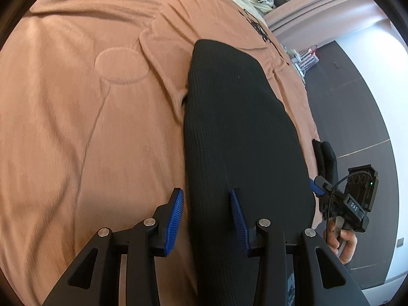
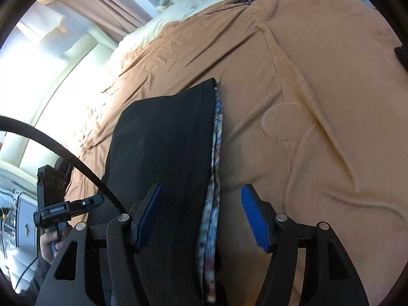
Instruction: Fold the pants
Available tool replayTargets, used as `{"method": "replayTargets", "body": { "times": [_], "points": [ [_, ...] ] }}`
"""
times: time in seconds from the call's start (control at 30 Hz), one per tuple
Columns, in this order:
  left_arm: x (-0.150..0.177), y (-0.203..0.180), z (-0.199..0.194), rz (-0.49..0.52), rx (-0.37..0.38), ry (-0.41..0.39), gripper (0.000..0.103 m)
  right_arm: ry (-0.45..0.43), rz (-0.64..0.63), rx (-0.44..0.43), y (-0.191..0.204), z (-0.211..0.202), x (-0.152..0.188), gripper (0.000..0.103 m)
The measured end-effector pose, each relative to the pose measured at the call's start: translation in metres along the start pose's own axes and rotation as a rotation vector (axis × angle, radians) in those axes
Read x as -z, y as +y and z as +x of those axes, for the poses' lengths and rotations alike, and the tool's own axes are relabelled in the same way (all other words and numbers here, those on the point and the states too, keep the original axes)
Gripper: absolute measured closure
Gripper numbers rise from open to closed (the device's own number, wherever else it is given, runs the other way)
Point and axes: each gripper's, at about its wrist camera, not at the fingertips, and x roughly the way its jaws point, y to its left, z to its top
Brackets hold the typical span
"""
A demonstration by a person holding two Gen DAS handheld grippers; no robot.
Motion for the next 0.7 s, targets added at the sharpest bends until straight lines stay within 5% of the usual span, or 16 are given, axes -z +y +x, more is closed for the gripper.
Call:
{"method": "replayTargets", "body": {
  "times": [0.33,0.43,0.7],
  "points": [
    [0.033,-0.012,-0.004,0.021,-0.001,0.036,0.062,0.081,-0.111,0.047,0.007,0.002,0.023,0.043],
    [0.040,-0.017,-0.003,0.029,0.000,0.052,0.062,0.093,-0.120,0.050,0.006,0.001,0.026,0.081],
    [0.039,-0.018,-0.015,0.064,-0.030,0.052,0.057,0.101,-0.130,0.055,0.006,-0.012,0.026,0.085]
  ]
}}
